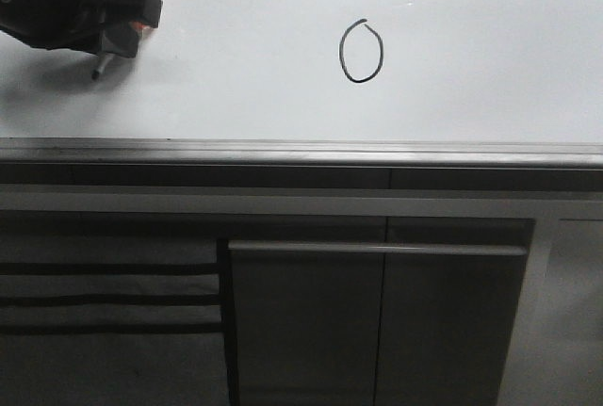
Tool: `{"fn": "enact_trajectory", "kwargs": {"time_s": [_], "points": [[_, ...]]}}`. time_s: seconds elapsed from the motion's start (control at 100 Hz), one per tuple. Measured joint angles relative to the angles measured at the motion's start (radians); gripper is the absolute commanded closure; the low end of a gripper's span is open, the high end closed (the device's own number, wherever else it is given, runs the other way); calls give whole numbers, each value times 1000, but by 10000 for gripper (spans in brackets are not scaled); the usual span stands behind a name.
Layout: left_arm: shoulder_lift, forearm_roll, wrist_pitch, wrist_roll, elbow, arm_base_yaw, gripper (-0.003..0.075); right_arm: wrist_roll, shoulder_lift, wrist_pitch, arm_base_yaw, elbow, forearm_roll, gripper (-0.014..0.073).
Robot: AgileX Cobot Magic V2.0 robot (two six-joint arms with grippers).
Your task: Write number 0 on whiteboard
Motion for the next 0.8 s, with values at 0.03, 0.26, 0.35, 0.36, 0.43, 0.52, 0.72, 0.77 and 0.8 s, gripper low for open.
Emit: {"fn": "enact_trajectory", "kwargs": {"time_s": [0.03,0.26,0.35,0.36,0.43,0.52,0.72,0.77,0.8], "points": [[2,0,2,0,-2,0,478,0,0,0,0,0,0,319],[5,0,30,0,-2,4,446,0,0,0,0,0,0,319],[1,0,57,0,-4,5,446,0,0,0,0,0,0,319],[1,0,61,0,-4,5,446,0,0,0,0,0,0,319],[-18,7,102,0,-8,6,446,0,0,0,0,0,0,319],[-68,55,169,0,-10,6,447,2,-19,1,0,0,0,326],[-268,202,443,0,-12,6,447,205,-117,16,0,0,-125,326],[-327,235,538,0,-12,6,447,336,-136,22,0,0,-215,326],[-362,253,593,0,-12,6,447,445,-142,24,0,0,-274,327]]}}
